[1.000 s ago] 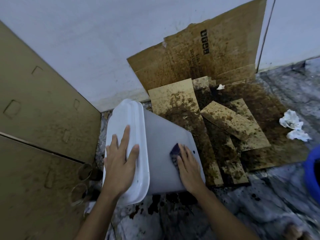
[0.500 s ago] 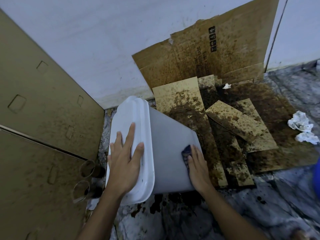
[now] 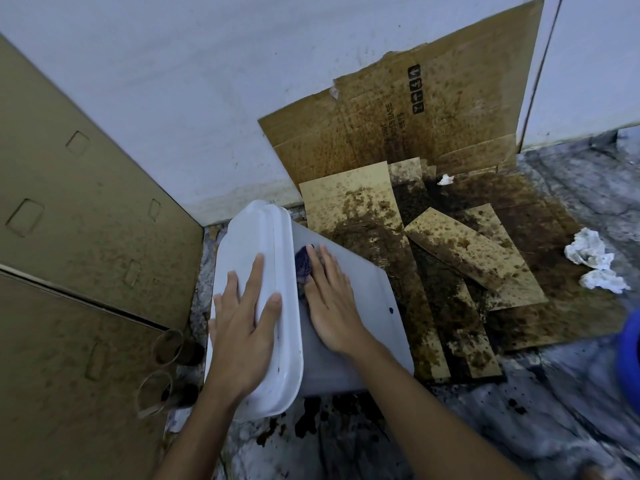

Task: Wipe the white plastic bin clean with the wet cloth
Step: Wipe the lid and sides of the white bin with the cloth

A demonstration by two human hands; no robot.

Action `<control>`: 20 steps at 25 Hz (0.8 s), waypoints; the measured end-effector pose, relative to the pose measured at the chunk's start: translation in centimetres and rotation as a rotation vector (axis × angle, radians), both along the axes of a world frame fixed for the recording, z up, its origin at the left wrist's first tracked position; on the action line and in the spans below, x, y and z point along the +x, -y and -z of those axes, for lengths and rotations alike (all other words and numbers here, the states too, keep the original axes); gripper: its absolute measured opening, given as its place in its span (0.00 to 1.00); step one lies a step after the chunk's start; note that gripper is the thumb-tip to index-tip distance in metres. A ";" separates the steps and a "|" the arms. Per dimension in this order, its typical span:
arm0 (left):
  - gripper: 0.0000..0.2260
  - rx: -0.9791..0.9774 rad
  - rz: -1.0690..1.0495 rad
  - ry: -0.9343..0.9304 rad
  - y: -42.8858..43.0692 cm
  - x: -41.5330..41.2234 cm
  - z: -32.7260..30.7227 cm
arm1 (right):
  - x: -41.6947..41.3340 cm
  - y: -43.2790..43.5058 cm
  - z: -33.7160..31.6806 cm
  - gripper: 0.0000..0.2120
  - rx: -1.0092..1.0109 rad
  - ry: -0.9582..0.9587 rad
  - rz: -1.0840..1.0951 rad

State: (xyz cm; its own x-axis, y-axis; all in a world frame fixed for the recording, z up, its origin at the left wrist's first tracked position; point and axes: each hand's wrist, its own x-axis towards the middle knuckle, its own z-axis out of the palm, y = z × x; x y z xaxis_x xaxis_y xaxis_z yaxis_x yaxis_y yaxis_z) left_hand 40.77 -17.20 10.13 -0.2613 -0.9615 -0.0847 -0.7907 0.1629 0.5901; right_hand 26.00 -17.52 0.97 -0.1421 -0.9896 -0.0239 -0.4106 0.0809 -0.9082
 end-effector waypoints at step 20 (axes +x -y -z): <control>0.24 0.023 -0.021 0.030 -0.5 -0.8 -0.7 | -9.3 4.5 12.1 0.25 0.423 0.099 0.260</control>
